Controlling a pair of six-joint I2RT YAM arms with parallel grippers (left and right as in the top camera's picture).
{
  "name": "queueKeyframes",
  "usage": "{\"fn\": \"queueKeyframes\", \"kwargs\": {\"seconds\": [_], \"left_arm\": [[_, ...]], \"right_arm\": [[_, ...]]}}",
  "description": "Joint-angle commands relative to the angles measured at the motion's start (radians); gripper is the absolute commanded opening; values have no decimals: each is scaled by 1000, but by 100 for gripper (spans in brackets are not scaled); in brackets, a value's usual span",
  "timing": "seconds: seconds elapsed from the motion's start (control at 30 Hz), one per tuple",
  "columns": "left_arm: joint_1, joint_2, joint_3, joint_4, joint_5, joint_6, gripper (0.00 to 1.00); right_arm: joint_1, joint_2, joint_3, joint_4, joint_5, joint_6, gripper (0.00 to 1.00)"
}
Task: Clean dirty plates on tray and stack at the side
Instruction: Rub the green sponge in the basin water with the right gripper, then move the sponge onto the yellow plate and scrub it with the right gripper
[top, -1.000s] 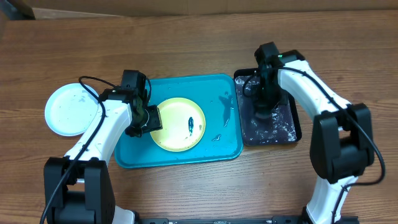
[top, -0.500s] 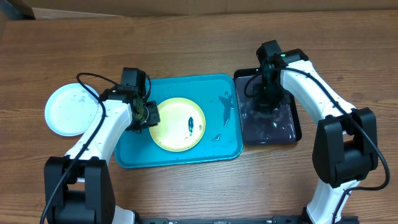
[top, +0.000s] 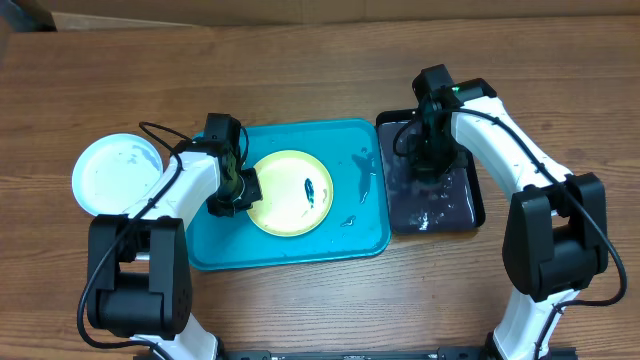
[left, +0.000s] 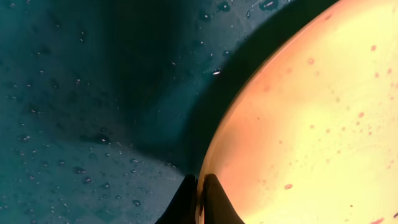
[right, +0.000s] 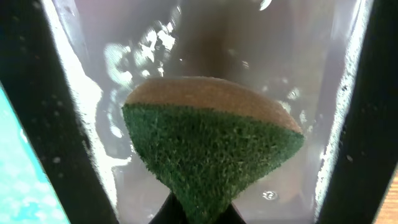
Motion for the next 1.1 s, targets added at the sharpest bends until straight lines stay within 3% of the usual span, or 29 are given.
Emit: {"fn": "queueKeyframes", "kwargs": {"seconds": [0.0,0.13,0.33,0.6,1.07], "left_arm": [[0,32,24,-19,63,-13,4],[0,32,34,-11,143,-33,4],[0,32,34,3,148,-34,5],[0,32,34,6,148,-34,5],[-1,32,34,5,151,-34,5]], "right_arm": [[-22,-19,56,-14,17,-29,4],[-24,-19,85,-31,16,-56,4],[-24,-19,198,-101,-36,-58,4],[44,-20,303,-97,-537,-58,4],[383,45,205,34,-5,86,4]]}}
